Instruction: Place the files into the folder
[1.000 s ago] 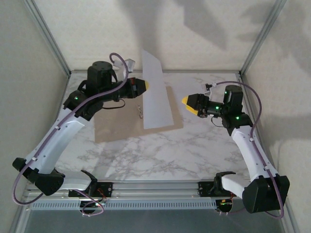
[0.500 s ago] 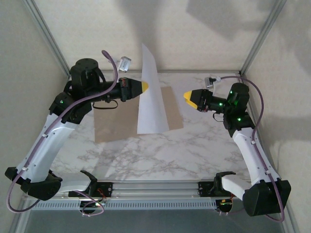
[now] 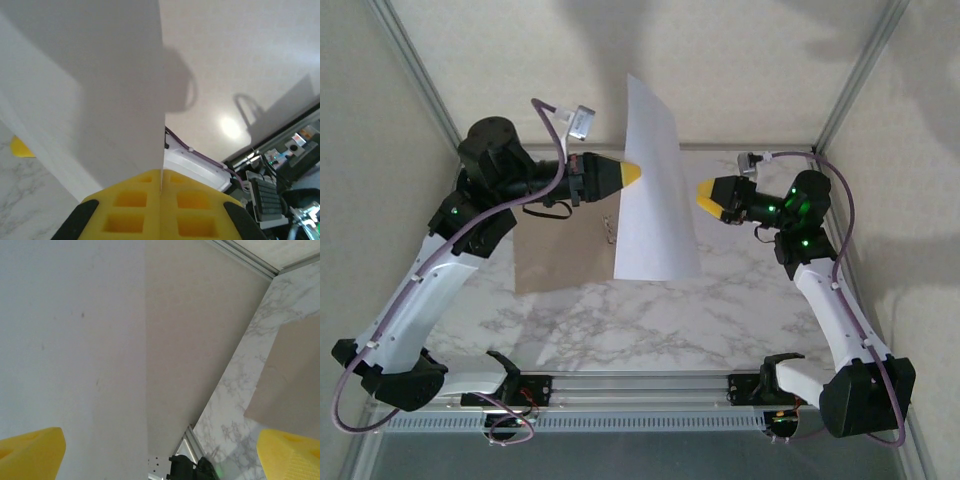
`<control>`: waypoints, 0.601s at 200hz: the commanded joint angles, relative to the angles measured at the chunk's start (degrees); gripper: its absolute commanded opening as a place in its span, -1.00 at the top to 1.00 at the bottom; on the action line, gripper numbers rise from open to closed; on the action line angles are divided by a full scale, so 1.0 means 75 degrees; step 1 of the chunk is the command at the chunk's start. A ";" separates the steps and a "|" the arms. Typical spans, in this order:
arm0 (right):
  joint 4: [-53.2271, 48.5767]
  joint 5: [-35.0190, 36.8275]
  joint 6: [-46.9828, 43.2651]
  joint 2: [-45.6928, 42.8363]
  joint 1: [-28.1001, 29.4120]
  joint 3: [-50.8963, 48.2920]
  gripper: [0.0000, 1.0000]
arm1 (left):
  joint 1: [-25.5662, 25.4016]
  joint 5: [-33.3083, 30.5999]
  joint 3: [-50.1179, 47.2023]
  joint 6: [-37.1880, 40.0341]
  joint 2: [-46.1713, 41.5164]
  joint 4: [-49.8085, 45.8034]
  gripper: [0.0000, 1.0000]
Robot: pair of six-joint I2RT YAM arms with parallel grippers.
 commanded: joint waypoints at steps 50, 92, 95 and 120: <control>0.1417 -0.0369 0.1097 -0.0180 0.0110 0.0260 -0.97 | 0.0613 0.0531 -0.0903 0.0359 0.0247 -0.0155 1.00; 0.1295 -0.0476 0.0933 -0.0409 0.0187 0.0349 -0.97 | 0.1298 0.0701 -0.1121 0.0783 0.0323 -0.0539 1.00; 0.1234 -0.0471 0.0896 -0.0425 0.0191 0.0361 -0.97 | 0.1344 0.0719 -0.1132 0.0812 0.0336 -0.0581 1.00; 0.0611 -0.0558 0.0448 -0.0481 0.0271 0.0528 -0.93 | 0.1716 0.0887 -0.1162 0.0979 0.0459 -0.0840 1.00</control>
